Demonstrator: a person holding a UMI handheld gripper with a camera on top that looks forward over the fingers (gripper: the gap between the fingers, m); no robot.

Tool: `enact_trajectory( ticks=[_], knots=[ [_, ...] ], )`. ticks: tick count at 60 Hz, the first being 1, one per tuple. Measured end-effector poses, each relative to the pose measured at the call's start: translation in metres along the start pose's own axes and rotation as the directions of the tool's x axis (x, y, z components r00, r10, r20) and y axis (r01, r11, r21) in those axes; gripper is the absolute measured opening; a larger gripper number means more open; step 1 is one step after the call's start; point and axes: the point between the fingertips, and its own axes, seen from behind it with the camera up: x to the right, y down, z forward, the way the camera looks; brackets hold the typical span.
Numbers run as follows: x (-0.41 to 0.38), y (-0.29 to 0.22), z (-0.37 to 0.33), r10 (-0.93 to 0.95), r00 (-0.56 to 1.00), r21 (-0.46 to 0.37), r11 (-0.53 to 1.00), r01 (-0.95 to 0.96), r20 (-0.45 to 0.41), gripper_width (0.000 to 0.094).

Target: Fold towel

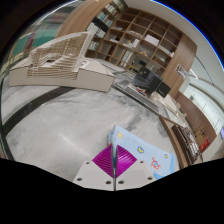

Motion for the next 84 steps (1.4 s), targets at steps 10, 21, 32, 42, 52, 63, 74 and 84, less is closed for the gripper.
enact_trajectory(
  ticks=[10,21,32,42,52,63,74,84],
  knots=[
    [0.008,-0.008,-0.01,0.259,0.959,-0.043,0.966,-0.256,0.116,0.0006],
    [0.08,-0.029,-0.038,0.482,0.861,0.015,0.871,-0.491,0.161,0.0019],
    [0.175,0.005,-0.038,0.525,0.851,0.078,0.848,-0.524,0.011,0.0023],
    [0.188,0.072,-0.008,0.552,0.834,-0.05,0.832,-0.552,-0.026,0.0034],
    [0.193,0.073,-0.013,0.61,0.792,-0.06,0.791,-0.608,0.023,0.0765],
    [0.197,0.062,-0.067,0.567,0.823,0.017,0.823,-0.567,0.036,0.0837],
    [0.157,0.044,-0.144,0.511,0.856,0.06,0.855,-0.516,0.072,0.0834],
    [0.114,0.023,-0.207,0.434,0.894,0.121,0.887,-0.445,0.111,0.0833]
  ],
)
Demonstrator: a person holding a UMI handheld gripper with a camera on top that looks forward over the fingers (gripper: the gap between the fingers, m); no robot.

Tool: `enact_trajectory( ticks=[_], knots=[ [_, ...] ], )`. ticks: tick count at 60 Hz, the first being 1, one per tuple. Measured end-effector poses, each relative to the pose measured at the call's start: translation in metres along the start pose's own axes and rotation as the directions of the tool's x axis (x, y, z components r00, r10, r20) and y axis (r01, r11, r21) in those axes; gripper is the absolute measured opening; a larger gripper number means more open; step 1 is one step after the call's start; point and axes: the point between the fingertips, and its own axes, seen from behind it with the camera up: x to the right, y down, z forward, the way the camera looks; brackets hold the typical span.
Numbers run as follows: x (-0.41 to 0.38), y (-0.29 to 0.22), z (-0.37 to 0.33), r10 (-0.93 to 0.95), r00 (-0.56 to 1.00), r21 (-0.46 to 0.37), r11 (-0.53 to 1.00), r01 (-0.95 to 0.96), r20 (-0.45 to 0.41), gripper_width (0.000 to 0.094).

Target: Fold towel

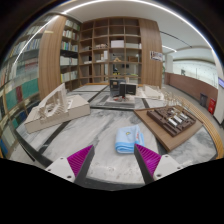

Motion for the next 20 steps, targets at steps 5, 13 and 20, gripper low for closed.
enact_trajectory(
  ticks=[5,13,20],
  knots=[
    [-0.018,-0.008,-0.024,-0.046,0.999,0.034,0.998,0.046,0.012,0.0842],
    [-0.031,-0.006,-0.044,-0.065,0.997,0.023,0.998,0.064,0.038,0.0845],
    [-0.036,0.001,-0.043,-0.042,0.996,0.02,0.999,0.041,0.073,0.0841]
  ],
)
